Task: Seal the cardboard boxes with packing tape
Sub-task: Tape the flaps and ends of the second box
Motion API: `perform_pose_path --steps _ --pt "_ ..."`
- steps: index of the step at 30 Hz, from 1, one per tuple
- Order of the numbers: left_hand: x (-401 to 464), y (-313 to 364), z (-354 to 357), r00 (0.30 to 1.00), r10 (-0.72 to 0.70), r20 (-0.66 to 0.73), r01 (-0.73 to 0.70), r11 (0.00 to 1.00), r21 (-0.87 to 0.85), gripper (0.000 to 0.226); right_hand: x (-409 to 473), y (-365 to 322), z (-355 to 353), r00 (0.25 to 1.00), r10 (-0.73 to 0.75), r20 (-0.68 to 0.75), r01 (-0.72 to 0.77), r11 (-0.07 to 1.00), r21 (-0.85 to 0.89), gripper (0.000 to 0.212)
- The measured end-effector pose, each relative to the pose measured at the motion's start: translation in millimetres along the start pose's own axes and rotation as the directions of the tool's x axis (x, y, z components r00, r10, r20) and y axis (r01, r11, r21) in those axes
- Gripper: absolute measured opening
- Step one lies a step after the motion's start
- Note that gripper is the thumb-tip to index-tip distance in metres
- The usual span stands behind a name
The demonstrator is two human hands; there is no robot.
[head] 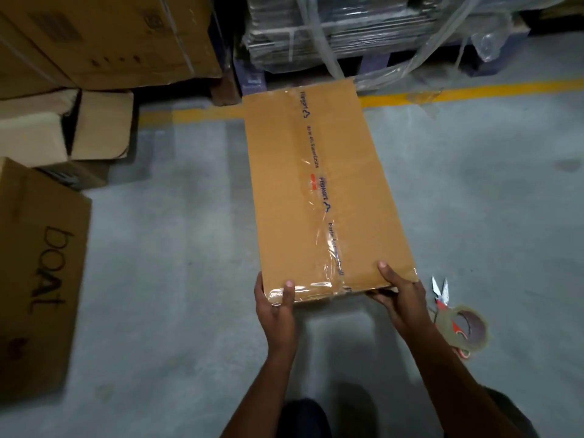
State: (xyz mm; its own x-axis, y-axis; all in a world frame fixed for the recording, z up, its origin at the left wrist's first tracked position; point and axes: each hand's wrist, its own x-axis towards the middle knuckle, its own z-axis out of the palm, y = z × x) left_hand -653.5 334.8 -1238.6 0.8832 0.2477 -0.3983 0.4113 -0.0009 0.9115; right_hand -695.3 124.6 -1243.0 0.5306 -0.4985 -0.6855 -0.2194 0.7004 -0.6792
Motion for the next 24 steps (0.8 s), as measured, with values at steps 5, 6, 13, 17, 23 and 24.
perform_pose_path --steps 5,6,13,17,23,24 --pt "0.6 -0.7 1.1 0.998 -0.055 -0.001 0.055 0.998 0.028 0.056 5.9 -4.5 -5.6 0.998 0.056 0.030 -0.055 0.998 -0.039 0.059" --pt "1.6 -1.4 1.0 0.999 -0.049 -0.001 0.049 0.998 0.027 0.058 6.8 -5.6 -5.7 0.997 0.066 0.039 -0.065 0.997 -0.041 0.064" --pt "0.6 -5.4 -1.8 1.000 -0.027 0.007 0.026 0.997 0.071 0.067 17.1 -8.8 -14.9 0.985 0.126 0.116 -0.113 0.987 -0.112 0.082" --pt "-4.9 16.2 -6.4 0.989 -0.130 0.074 0.126 0.990 0.056 0.050 4.7 -31.8 -12.6 0.968 0.182 0.175 -0.140 0.963 -0.231 0.064" --pt "-64.6 85.3 -62.8 0.974 -0.219 0.051 0.217 0.975 0.045 0.037 -94.9 -58.3 -11.6 0.952 0.241 0.188 -0.175 0.935 -0.309 0.058" --pt "-79.1 100.2 -80.1 0.969 -0.244 0.038 0.241 0.969 0.060 0.041 -119.2 -59.9 -10.9 0.949 0.250 0.193 -0.179 0.929 -0.323 0.057"
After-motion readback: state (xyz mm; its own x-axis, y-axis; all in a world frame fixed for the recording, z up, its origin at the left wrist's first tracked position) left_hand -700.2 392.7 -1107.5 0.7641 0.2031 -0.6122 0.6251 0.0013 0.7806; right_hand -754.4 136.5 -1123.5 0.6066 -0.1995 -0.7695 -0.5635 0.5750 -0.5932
